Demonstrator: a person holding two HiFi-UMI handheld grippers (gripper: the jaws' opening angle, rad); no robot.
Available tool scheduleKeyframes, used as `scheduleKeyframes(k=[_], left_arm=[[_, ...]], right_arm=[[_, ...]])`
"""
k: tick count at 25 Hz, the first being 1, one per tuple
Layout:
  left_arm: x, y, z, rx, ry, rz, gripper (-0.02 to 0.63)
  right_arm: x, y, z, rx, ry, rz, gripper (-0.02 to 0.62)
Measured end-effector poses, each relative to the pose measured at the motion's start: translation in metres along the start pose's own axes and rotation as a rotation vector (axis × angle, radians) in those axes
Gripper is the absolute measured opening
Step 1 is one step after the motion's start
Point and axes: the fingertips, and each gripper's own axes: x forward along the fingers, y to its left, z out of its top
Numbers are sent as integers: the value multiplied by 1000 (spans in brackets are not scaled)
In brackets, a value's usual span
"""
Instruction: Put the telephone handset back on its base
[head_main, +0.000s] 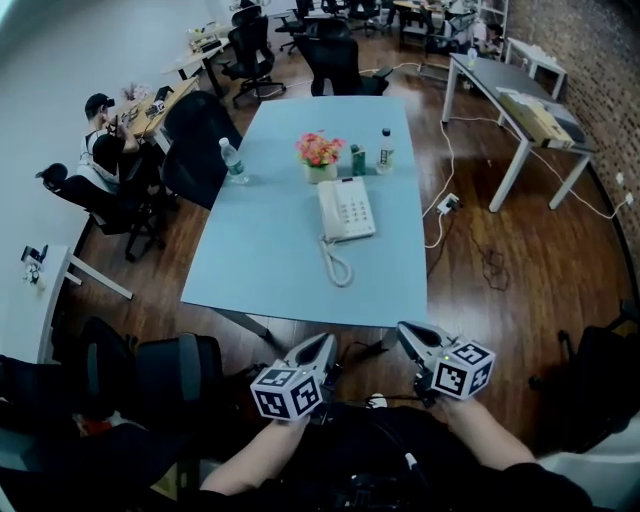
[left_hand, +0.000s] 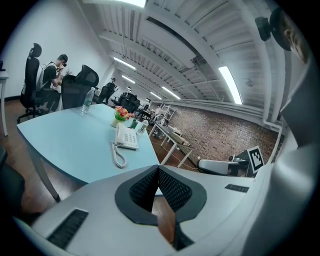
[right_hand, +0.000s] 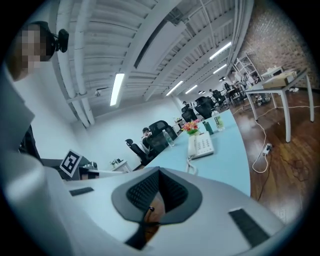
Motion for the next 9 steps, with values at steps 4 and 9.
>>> scheduleKeyframes(k=[4, 9], left_arm=[[-1, -8, -3, -5, -6, 20, 0], [-4, -19, -5, -19, -12, 32, 0]], right_arm=[[-9, 5, 3, 5, -9, 18, 9], [-19, 4, 3, -2, -10, 30, 9]])
